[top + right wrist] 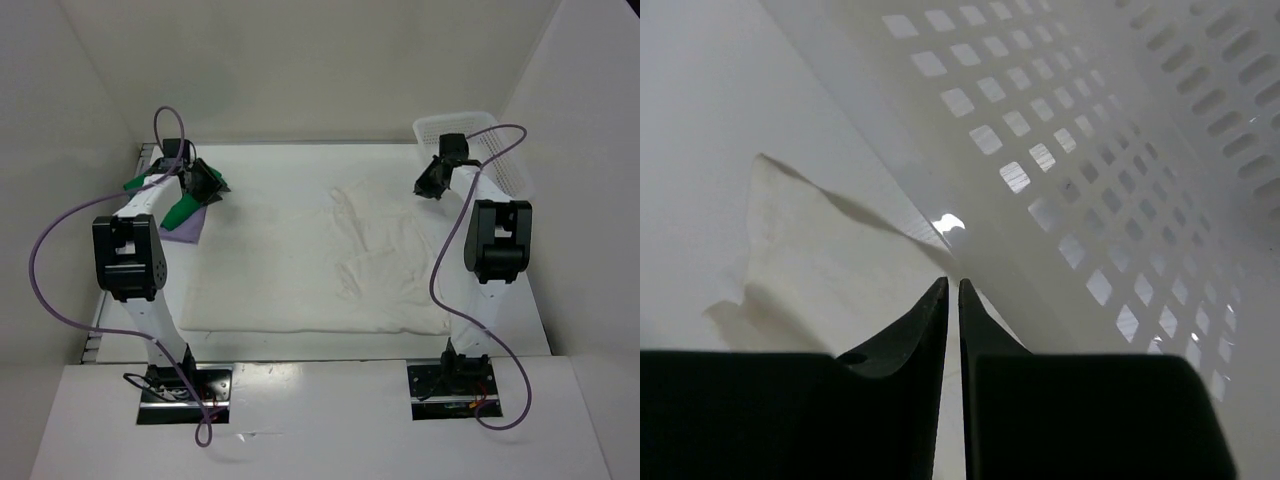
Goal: Fold and stack the t-shirts
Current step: Grap the side of the flattened tshirt furthest away from the robot with both arms
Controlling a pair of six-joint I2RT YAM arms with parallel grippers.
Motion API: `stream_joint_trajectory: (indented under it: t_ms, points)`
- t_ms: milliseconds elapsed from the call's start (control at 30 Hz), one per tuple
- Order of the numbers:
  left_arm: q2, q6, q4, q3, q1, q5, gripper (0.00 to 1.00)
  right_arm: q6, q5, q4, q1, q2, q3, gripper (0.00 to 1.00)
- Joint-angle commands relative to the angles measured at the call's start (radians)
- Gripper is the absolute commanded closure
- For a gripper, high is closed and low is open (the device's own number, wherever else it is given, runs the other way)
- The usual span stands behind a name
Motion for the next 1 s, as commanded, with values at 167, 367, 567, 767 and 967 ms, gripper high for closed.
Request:
stream_joint_trajectory:
  t_ms: [167,367,567,767,967]
  points:
    - [0.054,0.068,-0.035,0.083,0.053,-0.131,0.53,-0.031,-0.033,-0.027,0.073,-0.032,0.073,0.65]
    - [0.1,0.108,-0.07,0.115,0.053,-0.242,0.53,-0.031,-0.072,0.015,0.176,0.04,0.157,0.57]
    - [0.169,0.149,-0.093,0.184,0.024,-0.305,0.53,-0.051,-0.116,-0.008,0.176,0.212,0.353,0.57]
    - [0.233,0.161,-0.104,0.262,-0.022,-0.38,0.53,-0.113,-0.028,-0.163,0.185,0.44,0.672,0.53]
    - [0.255,0.18,-0.113,0.264,-0.022,-0.43,0.53,-0.157,0.032,-0.256,0.194,0.559,0.875,0.46]
